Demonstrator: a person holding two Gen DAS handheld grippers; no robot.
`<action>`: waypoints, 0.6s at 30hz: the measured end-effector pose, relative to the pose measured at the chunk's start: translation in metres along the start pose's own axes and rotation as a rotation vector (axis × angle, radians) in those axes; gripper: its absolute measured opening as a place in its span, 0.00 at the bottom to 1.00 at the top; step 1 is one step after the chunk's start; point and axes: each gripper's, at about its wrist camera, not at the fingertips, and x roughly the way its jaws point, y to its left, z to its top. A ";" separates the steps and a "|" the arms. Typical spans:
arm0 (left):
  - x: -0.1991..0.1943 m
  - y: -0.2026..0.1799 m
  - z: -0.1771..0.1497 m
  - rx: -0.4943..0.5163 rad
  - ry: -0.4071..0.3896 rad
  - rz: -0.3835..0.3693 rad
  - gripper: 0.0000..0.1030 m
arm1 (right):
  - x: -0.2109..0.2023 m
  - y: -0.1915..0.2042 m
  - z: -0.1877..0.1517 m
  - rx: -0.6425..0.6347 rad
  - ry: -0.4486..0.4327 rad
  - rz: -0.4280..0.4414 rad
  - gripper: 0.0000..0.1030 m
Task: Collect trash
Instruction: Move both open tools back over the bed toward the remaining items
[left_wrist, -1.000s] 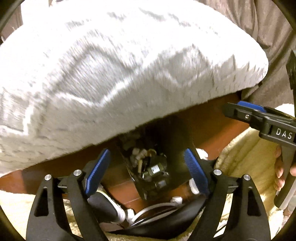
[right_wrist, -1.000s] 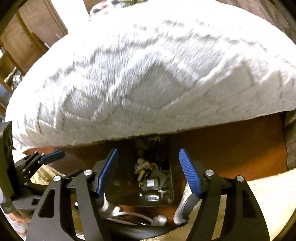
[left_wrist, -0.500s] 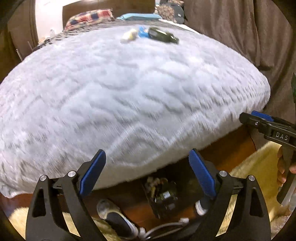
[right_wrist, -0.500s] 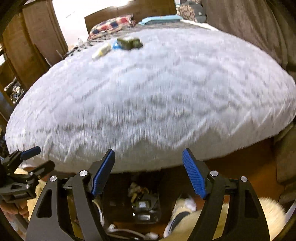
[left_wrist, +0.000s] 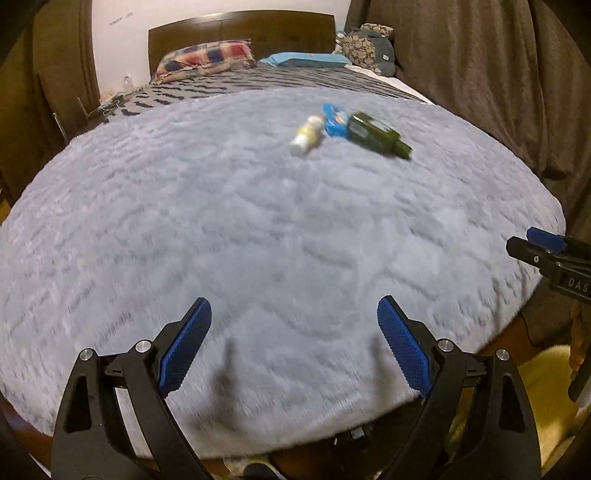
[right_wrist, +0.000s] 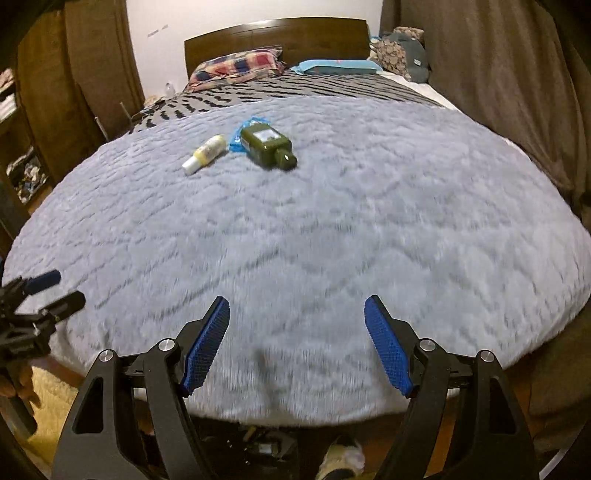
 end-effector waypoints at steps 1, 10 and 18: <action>0.002 0.001 0.005 0.002 -0.003 0.004 0.84 | 0.004 0.002 0.008 -0.010 -0.004 0.001 0.74; 0.031 0.012 0.057 0.016 -0.023 0.036 0.84 | 0.039 0.008 0.062 -0.049 -0.024 -0.005 0.74; 0.072 0.014 0.099 0.005 -0.012 0.022 0.84 | 0.086 0.016 0.104 -0.073 -0.010 0.008 0.74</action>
